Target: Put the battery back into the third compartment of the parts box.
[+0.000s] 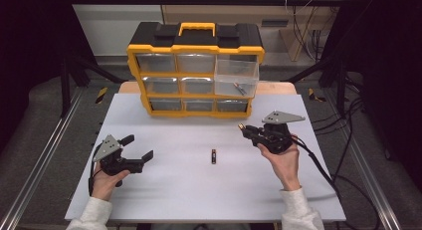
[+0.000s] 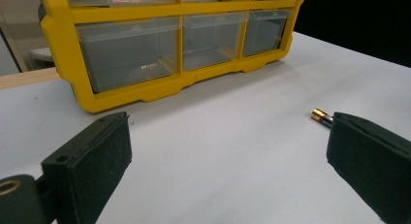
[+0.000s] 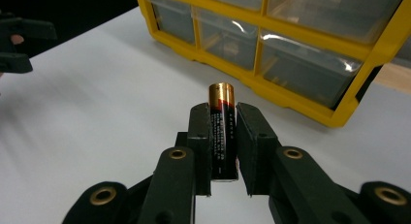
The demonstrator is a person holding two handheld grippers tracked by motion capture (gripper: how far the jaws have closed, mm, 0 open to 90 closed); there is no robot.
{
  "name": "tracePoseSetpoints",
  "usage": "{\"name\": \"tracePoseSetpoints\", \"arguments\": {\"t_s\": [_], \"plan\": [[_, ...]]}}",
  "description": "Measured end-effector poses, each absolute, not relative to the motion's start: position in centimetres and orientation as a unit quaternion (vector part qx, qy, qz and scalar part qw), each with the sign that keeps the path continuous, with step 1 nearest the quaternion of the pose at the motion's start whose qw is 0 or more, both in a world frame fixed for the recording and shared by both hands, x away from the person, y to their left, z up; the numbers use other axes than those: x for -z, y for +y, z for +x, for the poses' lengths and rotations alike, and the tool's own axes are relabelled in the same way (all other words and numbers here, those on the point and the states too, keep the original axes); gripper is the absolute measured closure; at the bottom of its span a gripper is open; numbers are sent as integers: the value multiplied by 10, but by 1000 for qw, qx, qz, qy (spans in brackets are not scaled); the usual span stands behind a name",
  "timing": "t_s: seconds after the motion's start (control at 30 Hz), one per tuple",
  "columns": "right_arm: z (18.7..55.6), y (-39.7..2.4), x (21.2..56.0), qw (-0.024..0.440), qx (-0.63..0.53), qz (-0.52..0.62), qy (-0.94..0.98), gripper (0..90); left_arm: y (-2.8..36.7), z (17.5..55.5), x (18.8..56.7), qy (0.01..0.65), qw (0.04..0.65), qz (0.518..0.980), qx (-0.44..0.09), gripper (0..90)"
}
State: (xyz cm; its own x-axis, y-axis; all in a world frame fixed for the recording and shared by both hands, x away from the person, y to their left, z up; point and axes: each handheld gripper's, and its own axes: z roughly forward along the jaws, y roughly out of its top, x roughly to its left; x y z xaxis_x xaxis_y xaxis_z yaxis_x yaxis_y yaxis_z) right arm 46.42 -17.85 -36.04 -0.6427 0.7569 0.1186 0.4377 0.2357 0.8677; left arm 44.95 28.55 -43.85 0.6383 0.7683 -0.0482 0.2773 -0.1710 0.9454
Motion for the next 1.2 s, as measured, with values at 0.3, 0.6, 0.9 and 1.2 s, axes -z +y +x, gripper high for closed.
{"name": "tracePoseSetpoints", "arguments": {"t_s": [0.3,0.6,0.9,1.2], "plan": [[461,-181,329,184,-492,372,766,773,286,449,438,357,535,730,-231,19],[460,-184,293,199,-500,360,762,773,287,449,438,358,536,729,-231,19],[464,-183,266,211,-511,351,755,773,287,449,438,358,536,728,-232,19],[474,-180,237,224,-525,349,744,773,288,449,438,360,537,727,-231,19]]}}
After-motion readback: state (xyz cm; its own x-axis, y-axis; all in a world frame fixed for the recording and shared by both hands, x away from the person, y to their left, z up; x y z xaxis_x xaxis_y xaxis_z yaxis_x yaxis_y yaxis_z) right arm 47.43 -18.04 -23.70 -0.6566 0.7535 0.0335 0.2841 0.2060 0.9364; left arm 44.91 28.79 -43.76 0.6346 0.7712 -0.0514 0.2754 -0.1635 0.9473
